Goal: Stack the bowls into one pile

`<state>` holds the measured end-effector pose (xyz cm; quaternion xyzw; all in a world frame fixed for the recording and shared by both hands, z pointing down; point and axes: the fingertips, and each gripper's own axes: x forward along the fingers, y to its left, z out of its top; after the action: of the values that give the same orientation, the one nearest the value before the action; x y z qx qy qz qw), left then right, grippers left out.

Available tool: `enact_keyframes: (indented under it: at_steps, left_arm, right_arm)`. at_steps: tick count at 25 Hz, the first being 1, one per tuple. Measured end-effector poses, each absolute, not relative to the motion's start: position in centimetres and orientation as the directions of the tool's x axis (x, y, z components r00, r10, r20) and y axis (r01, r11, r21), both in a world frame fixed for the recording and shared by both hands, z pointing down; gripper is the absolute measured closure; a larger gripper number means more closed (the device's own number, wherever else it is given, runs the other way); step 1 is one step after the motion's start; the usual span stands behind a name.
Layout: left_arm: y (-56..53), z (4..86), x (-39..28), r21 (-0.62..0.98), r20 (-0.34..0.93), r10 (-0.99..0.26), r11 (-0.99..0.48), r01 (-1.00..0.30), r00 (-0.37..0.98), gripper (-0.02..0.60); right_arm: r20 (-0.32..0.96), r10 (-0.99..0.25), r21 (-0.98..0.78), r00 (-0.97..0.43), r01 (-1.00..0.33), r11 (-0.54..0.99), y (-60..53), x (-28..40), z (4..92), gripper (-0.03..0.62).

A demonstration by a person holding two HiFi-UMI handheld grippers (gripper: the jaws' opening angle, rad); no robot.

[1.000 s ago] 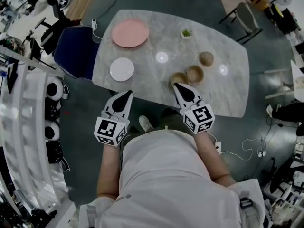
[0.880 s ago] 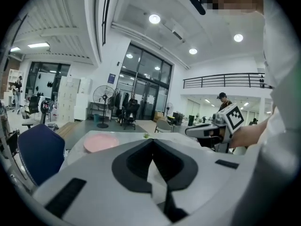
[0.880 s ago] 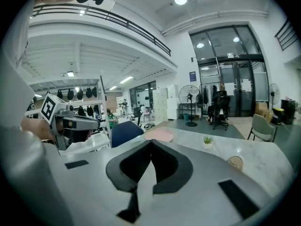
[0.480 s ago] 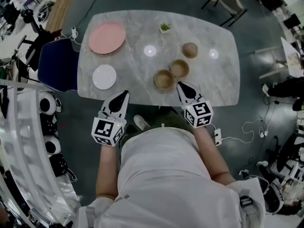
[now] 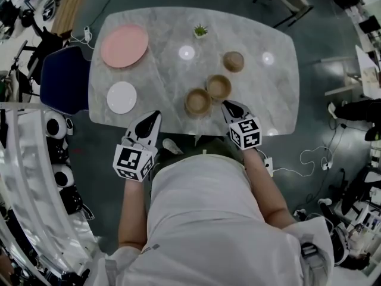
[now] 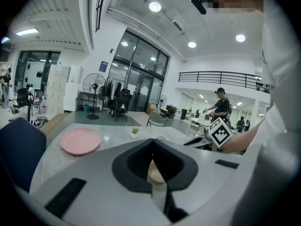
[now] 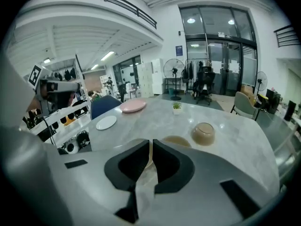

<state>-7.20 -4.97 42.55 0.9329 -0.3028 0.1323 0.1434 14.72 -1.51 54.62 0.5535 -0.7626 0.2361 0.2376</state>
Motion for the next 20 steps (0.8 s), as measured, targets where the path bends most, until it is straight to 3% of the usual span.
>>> enact_keyframes:
  at_steps: [12, 20]
  left_arm:
    - [-4.8, 43.7, -7.4, 0.19, 0.416, -0.593, -0.684, -0.704, 0.689, 0.581]
    - [-4.1, 44.4, -8.8, 0.197, 0.446, -0.642, -0.61, -0.768, 0.624, 0.581]
  right_arm:
    - [0.737, -0.586, -0.139, -0.338, -0.924, 0.357, -2.8, 16.4, 62.3, 0.48]
    - [0.771, -0.522, -0.137, -0.365, -0.895, 0.424, -4.0, 15.9, 65.2, 0.474]
